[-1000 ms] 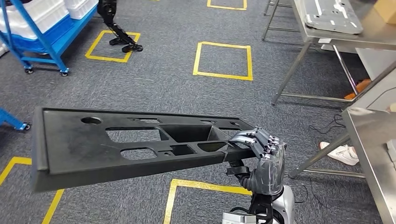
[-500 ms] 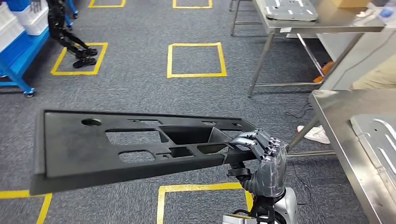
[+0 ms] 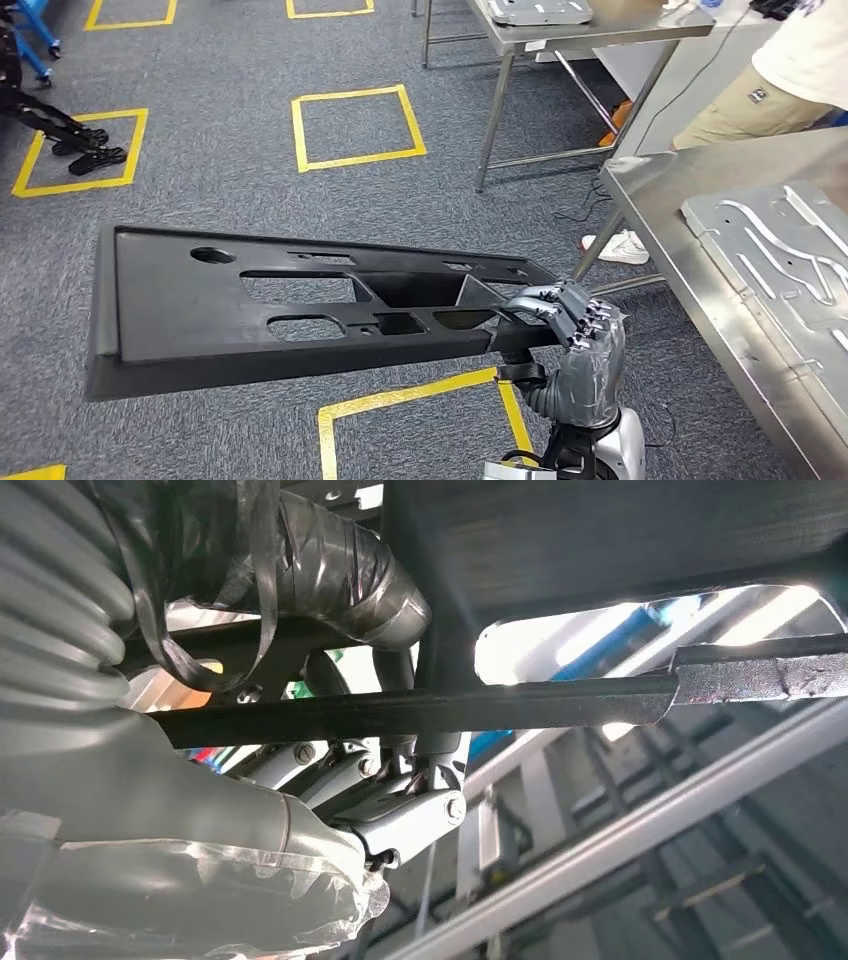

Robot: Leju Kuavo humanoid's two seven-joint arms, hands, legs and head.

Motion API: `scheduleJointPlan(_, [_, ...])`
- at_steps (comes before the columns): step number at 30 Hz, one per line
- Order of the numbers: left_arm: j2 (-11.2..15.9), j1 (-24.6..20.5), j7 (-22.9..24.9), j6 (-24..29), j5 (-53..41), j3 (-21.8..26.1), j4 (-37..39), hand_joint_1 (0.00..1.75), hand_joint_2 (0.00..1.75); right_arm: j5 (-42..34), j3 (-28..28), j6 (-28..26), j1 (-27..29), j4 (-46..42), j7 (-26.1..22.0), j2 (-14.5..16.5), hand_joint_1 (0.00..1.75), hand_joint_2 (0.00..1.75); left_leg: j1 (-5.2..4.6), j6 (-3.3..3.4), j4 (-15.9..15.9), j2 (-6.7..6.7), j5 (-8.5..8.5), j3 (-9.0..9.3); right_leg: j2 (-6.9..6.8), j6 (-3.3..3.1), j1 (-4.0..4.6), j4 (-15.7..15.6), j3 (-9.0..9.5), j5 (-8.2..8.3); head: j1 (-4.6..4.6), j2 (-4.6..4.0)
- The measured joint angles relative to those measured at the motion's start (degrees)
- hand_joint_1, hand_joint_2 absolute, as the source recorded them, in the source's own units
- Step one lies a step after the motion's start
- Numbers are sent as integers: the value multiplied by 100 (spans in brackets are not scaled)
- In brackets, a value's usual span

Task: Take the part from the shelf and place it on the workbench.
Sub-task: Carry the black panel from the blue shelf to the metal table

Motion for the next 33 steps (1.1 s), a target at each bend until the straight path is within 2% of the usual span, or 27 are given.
scheduleJointPlan(1, [-7,-2,-1,-3,1,-4,2,0,175,6,-19,-2,0,-28,0,0,175,175,-1,-16,-7,50,-9,14,-90,-52,48,-197,100,38,1,0])
scheduleJointPlan(2, [-13,-3,-4,-5,9,-5,3,0,175,17,-43,-2,1,-55,0,-1,175,175,-1,-38,-16,103,-15,25,-128,-87,82,-256,120,22,2,-1])
scheduleJointPlan(4, [-12,-6,-16,-10,33,-5,4,0,175,54,-91,-2,23,-103,0,-2,175,175,1,-87,-34,182,-41,68,-4,-119,65,-326,146,60,3,-1])
scheduleJointPlan(6, [-7,0,-36,-22,57,-4,4,0,175,86,-124,-9,42,-142,0,-2,175,175,1,-131,163,0,-196,28,113,-150,1,-445,226,106,0,0])
scheduleJointPlan(8, [-3,15,-49,-32,71,-4,4,0,175,100,-136,-17,46,-159,1,-1,175,175,14,-165,786,-290,-521,-252,229,-172,-35,-496,267,125,-3,1])
scheduleJointPlan(9, [-1,29,-50,-35,75,-4,4,0,175,102,-138,-19,49,-159,2,-1,175,175,24,-184,1158,-357,-670,-442,296,-177,-39,-488,263,124,-4,1])
scheduleJointPlan(10, [3,44,-50,-37,79,-4,4,0,175,103,-139,-20,57,-159,3,-1,175,175,37,-207,1430,-381,-740,-596,373,-176,-44,-474,258,119,-3,0])
scheduleJointPlan(11, [8,57,-51,-40,84,-4,4,0,175,105,-141,-21,64,-159,4,-1,175,175,53,-230,1527,-387,-700,-672,456,-166,-52,-455,253,110,-3,0])
scheduleJointPlan(12, [16,63,-55,-44,90,-4,4,0,175,106,-144,-21,69,-159,4,-1,175,175,70,-254,1392,-395,-539,-639,542,-145,-66,-424,250,95,-3,-1])
scheduleJointPlan(13, [26,62,-64,-49,96,-4,4,0,175,107,-148,-22,72,-159,4,-1,175,175,93,-277,1066,-430,-302,-510,625,-115,-86,-377,246,68,-3,-1])
scheduleJointPlan(14, [33,57,-74,-54,104,-3,4,0,175,108,-157,-22,76,-159,4,-1,175,175,117,-295,706,-522,-123,-349,699,-78,-111,-319,237,35,-3,-1])
scheduleJointPlan(15, [39,52,-84,-60,110,-3,4,0,175,108,-170,-23,78,-160,4,-1,175,175,135,-307,407,-684,-18,-218,763,-36,-124,-251,211,1,-3,-1])
scheduleJointPlan(17, [41,48,-98,-68,119,0,5,0,175,109,-199,-25,83,-170,5,-2,175,175,148,-257,195,-934,-23,-122,869,42,-137,-152,129,-27,0,-1])
scheduleJointPlan(18, [42,53,-103,-70,120,2,6,0,175,110,-212,-26,85,-179,6,-2,175,175,137,-218,191,-966,-29,-128,928,79,-140,-138,89,-17,1,-1])
scheduleJointPlan(19, [43,59,-107,-71,120,3,6,0,175,111,-222,-27,92,-191,7,-2,175,175,138,-168,184,-909,-14,-129,992,112,-151,-139,60,0,1,0])
scheduleJointPlan(20, [46,64,-108,-71,121,5,6,0,175,112,-234,-28,103,-206,7,-3,175,175,139,-134,171,-841,0,-131,986,140,-158,-127,40,4,1,0])
scheduleJointPlan(21, [48,62,-112,-72,123,6,6,0,175,111,-249,-31,111,-219,7,-4,175,175,144,-100,157,-773,10,-126,900,163,-151,-57,-4,-37,2,0])
scheduleJointPlan(22, [50,57,-115,-73,127,7,6,0,175,110,-262,-32,117,-229,7,-5,175,175,148,-69,143,-700,21,-123,756,182,-141,115,-93,-134,3,0])
scheduleJointPlan(24, [50,62,-122,-83,136,8,6,0,175,104,-280,-32,125,-241,7,-7,175,175,121,-29,134,-544,15,-121,442,210,-128,763,-419,-461,4,0])
scheduleJointPlan(25, [51,76,-124,-88,142,8,6,0,175,98,-284,-32,132,-242,7,-7,175,175,104,-15,134,-455,8,-122,377,216,-132,1123,-607,-599,3,1])
scheduleJointPlan(26, [51,88,-124,-93,148,9,6,0,175,93,-288,-32,144,-243,7,-7,175,175,90,-6,134,-368,-3,-120,346,213,-133,1360,-735,-651,3,1])
scheduleJointPlan(27, [52,95,-124,-97,152,10,6,0,175,90,-295,-32,156,-244,7,-7,175,175,78,1,134,-285,-15,-112,329,198,-130,1393,-759,-591,3,1])
scheduleJointPlan(28, [52,93,-125,-101,156,10,6,0,175,88,-304,-32,164,-247,6,-7,175,175,67,3,134,-212,-28,-96,309,169,-119,1196,-660,-433,3,1])
scheduleJointPlan(29, [52,85,-127,-104,157,10,6,0,175,88,-314,-32,169,-254,4,-7,175,175,57,2,132,-149,-44,-73,256,122,-95,822,-461,-225,3,1])
scheduleJointPlan(30, [45,77,-129,-107,157,11,7,0,175,88,-322,-32,170,-265,3,-7,175,175,45,-2,127,-94,-61,-46,142,60,-51,426,-247,-80,2,0])
scheduleJointPlan(32, [34,64,-134,-109,157,10,9,0,175,87,-334,-32,170,-287,0,-7,175,175,31,-28,102,5,-84,-7,-25,-54,33,-81,11,45,2,1])
scheduleJointPlan(33, [28,56,-135,-110,157,11,10,0,175,87,-340,-32,172,-296,0,-7,175,175,28,-48,80,56,-87,9,-47,-90,59,-146,33,26,2,0])
